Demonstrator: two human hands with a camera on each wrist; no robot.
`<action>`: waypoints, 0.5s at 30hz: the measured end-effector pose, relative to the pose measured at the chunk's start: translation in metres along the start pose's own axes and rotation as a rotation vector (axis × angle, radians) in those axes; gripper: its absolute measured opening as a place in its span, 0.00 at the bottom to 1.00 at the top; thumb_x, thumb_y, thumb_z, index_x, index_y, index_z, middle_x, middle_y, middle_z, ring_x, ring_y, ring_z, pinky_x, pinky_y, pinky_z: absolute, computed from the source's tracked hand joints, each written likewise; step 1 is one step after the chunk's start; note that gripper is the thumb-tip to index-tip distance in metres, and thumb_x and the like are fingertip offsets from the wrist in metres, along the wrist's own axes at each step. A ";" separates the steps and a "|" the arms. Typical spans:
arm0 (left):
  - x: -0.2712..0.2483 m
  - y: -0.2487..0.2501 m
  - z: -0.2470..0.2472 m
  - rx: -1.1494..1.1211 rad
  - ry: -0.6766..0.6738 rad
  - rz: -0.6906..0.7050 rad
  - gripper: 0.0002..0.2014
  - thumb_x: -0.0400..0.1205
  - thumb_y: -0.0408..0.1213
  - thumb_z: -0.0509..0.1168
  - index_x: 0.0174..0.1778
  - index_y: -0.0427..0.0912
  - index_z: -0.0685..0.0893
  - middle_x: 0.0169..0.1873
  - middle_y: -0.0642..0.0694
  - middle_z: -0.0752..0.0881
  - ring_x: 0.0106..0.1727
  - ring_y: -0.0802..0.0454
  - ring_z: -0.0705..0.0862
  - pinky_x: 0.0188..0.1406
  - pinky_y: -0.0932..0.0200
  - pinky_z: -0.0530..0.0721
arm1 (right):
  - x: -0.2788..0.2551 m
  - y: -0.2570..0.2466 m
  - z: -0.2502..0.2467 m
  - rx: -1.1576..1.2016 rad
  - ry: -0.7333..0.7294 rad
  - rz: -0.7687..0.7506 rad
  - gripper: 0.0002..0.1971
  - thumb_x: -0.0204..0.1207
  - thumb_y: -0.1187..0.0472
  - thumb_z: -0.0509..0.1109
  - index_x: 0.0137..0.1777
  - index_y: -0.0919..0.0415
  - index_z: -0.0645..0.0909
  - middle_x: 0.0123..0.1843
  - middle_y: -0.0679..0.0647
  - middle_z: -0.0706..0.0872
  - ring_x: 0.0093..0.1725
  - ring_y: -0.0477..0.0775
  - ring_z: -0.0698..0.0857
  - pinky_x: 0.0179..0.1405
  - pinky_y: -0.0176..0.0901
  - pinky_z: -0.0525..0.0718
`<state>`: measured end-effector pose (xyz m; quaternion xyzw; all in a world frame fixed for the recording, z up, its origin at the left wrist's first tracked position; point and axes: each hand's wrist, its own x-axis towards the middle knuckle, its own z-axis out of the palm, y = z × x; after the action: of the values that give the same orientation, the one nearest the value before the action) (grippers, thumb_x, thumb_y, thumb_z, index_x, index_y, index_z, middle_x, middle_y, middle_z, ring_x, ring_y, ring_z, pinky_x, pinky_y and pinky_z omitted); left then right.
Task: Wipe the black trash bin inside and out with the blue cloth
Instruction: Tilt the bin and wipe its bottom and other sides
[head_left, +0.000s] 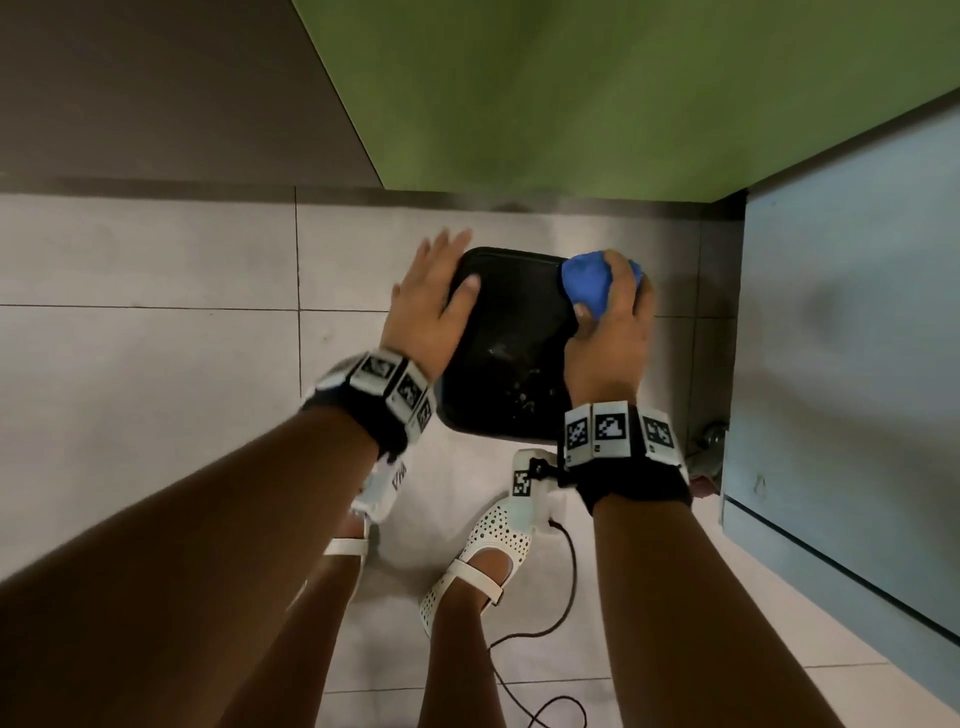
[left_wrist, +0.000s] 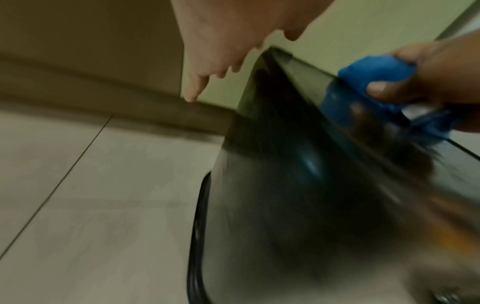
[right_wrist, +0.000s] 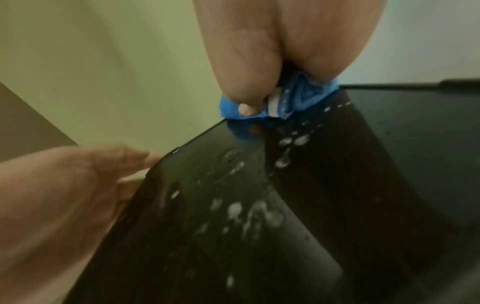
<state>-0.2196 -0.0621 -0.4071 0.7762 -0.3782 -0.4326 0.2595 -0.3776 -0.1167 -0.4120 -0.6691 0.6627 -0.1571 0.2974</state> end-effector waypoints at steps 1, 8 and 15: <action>0.013 0.006 -0.004 0.132 -0.062 0.057 0.24 0.85 0.49 0.53 0.78 0.54 0.63 0.81 0.50 0.60 0.84 0.52 0.50 0.81 0.35 0.47 | 0.003 0.003 -0.005 0.023 -0.041 -0.035 0.27 0.74 0.72 0.65 0.73 0.59 0.68 0.74 0.66 0.67 0.70 0.66 0.72 0.71 0.53 0.73; 0.054 0.022 -0.010 0.270 -0.459 0.085 0.22 0.86 0.48 0.50 0.77 0.50 0.67 0.76 0.46 0.72 0.77 0.50 0.68 0.73 0.64 0.61 | 0.035 -0.007 -0.011 0.118 -0.419 -0.257 0.26 0.73 0.67 0.66 0.72 0.58 0.69 0.72 0.64 0.68 0.73 0.59 0.69 0.71 0.30 0.59; 0.047 0.004 0.000 0.086 -0.370 0.119 0.20 0.87 0.43 0.52 0.76 0.48 0.69 0.72 0.49 0.77 0.72 0.55 0.74 0.71 0.68 0.63 | 0.039 -0.020 -0.007 -0.255 -0.401 -0.186 0.29 0.73 0.43 0.66 0.74 0.47 0.64 0.81 0.56 0.58 0.81 0.62 0.49 0.77 0.65 0.47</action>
<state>-0.2048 -0.1021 -0.4261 0.6699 -0.4828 -0.5354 0.1772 -0.3629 -0.1572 -0.4016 -0.7771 0.5404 0.0370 0.3205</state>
